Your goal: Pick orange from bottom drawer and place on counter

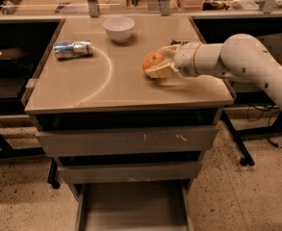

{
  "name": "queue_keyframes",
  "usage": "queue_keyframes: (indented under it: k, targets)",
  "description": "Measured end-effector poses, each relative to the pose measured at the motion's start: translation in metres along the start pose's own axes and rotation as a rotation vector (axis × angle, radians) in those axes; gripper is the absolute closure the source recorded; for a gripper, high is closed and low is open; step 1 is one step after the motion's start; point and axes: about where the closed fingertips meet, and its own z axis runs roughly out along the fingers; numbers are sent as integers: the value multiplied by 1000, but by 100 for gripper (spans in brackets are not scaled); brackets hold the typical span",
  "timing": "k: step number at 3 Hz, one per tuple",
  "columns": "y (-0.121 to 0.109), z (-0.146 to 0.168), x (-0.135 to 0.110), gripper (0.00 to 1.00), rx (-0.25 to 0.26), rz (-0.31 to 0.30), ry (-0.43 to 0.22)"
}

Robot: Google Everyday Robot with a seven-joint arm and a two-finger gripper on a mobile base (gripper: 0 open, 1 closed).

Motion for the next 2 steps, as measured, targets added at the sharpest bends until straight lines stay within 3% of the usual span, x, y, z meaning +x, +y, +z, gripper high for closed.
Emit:
queue_keyframes:
  k: [2]
  targets:
    - [-2,-2,-2,58,0,4,3]
